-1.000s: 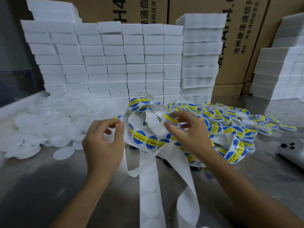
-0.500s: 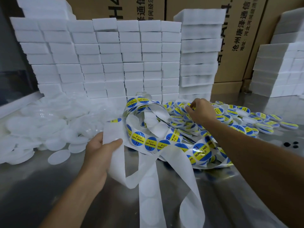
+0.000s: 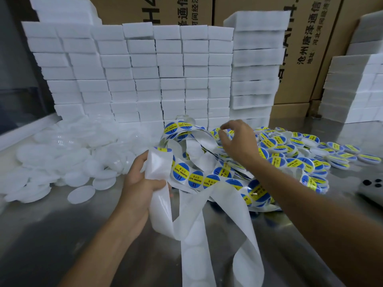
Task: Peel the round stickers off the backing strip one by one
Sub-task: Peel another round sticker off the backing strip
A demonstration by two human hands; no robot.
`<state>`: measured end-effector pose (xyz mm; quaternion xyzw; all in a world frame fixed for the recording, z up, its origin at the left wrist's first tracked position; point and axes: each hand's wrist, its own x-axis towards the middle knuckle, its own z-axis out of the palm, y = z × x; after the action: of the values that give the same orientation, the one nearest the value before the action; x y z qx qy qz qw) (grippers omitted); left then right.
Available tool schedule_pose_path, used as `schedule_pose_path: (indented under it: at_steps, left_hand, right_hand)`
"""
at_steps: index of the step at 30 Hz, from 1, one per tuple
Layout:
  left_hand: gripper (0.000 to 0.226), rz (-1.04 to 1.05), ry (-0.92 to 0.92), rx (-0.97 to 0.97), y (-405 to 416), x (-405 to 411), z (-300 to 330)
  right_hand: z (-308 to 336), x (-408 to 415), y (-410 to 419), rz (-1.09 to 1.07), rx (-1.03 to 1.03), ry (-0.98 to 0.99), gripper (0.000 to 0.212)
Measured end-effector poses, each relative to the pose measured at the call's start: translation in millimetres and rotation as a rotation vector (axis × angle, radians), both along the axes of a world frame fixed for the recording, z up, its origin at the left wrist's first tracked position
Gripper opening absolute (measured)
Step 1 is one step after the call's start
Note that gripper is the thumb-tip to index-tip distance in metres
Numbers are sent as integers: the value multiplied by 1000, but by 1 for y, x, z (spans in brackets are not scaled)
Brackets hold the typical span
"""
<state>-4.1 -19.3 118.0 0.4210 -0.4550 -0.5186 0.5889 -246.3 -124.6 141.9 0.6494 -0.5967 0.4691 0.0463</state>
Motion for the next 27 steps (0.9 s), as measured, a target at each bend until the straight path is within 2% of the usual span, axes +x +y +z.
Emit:
schedule_pose_path:
  at_steps: [3,7,11,14,18,23,27]
  left_hand:
    - [74,-28,-11,-42,3,-3,1]
    - [83,-82,-27,-100,6,-6,3]
    - [85,-117,-32,-110,8,-8,4]
    - [82,-113,-77,-113,9,-7,2]
    - [70,-148,-63,-92,9,-10,-2]
    - [47,-96,-74,-73,8,-10,-3]
    - [40,-20,-105,-59,7,-11,-6]
  right_hand:
    - [4,37,39,229,-47,-172,14]
    - [-2,73,75,523,238,-325,22]
    - [-7,84,88,638,308,-710,22]
    - [-11,79,94,654,340,-855,27]
    - [-15,75,98,672,275,-739,41]
    - [-21,76,102,742,111,-387,70]
    - [-26,77,101,723,68,-276,77]
